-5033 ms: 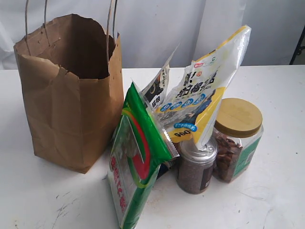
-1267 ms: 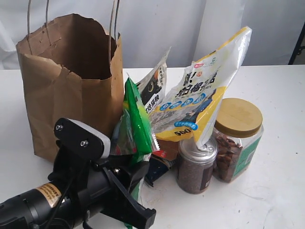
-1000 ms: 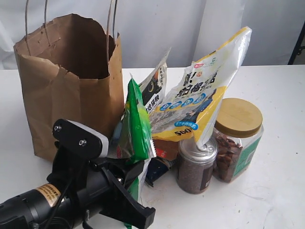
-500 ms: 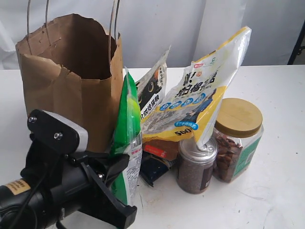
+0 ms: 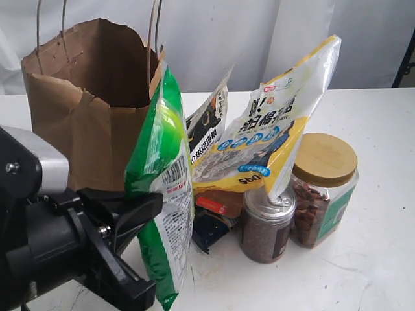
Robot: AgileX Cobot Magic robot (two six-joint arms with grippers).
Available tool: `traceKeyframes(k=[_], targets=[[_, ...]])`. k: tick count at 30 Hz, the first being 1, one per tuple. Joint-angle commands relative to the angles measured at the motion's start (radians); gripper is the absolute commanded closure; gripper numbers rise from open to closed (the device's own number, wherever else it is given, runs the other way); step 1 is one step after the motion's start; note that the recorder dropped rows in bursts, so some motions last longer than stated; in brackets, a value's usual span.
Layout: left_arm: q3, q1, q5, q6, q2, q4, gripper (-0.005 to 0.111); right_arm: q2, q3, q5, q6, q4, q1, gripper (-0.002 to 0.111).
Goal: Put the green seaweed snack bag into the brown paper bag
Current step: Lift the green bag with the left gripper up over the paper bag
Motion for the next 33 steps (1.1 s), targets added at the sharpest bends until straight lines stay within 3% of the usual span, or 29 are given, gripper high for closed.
traceKeyframes(k=[1,13,21,33], targets=[[-0.048,-0.004,0.009,0.089,-0.028,-0.001,0.107,-0.005,0.004,-0.005,0.002,0.001,0.001,0.108],[-0.219,-0.004,-0.062,0.370,-0.028,-0.068,0.107,-0.005,0.004,-0.005,0.002,0.001,0.001,0.108],[-0.325,-0.004,-0.131,0.684,-0.041,-0.284,0.107,-0.005,0.004,-0.005,0.002,0.001,0.001,0.108],[-0.342,-0.004,-0.125,0.696,-0.229,-0.243,0.107,-0.005,0.004,-0.005,0.002,0.001,0.001,0.108]])
